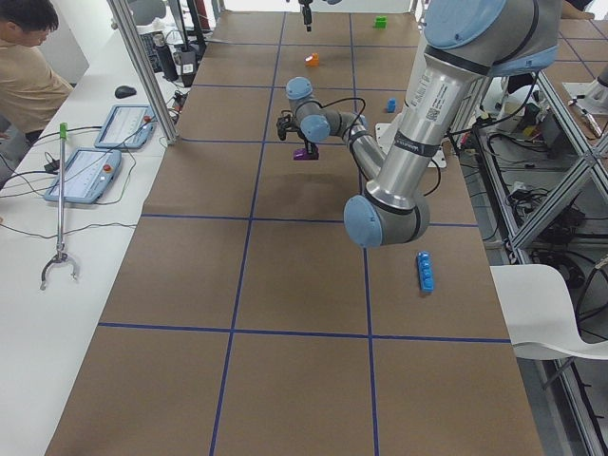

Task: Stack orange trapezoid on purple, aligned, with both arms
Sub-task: 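Carry the purple block with the left gripper to the table center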

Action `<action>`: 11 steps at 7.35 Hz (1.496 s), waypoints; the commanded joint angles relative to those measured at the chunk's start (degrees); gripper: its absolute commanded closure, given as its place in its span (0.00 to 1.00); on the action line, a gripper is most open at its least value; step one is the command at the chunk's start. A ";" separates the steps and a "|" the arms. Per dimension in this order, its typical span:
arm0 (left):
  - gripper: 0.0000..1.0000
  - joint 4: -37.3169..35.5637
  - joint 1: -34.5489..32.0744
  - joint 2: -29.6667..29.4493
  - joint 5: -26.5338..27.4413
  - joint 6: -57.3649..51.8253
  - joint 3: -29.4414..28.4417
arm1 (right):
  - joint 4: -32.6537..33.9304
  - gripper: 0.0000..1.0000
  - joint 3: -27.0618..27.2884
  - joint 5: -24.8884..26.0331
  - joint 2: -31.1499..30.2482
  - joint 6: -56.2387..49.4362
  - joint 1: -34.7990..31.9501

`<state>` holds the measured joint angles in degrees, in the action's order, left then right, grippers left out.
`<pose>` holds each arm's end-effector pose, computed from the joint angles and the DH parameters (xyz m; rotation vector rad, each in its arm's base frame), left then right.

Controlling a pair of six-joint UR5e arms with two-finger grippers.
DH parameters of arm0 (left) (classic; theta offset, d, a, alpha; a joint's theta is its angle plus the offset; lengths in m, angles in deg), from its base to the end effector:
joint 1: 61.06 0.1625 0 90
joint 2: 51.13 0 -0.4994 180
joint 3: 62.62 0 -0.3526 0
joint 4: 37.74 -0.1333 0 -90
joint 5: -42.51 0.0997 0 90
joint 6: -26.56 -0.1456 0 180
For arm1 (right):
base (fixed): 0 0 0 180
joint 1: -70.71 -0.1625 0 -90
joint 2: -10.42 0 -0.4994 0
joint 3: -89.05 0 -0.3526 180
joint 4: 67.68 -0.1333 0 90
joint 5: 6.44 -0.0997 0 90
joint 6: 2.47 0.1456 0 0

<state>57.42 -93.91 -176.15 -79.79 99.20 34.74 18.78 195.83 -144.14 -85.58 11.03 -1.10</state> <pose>0.5623 -0.4291 0.3433 -0.1378 0.9537 -0.0153 -0.1052 -0.4023 0.6635 0.0003 -0.8617 -0.1808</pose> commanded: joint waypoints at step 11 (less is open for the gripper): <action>1.00 -5.78 4.82 -20.79 6.28 -4.09 -23.71 | -4.37 0.00 -1.30 0.15 0.02 6.36 5.19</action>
<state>51.50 -89.39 -197.03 -73.46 94.85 11.14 14.40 195.08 -144.07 -85.56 17.40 3.53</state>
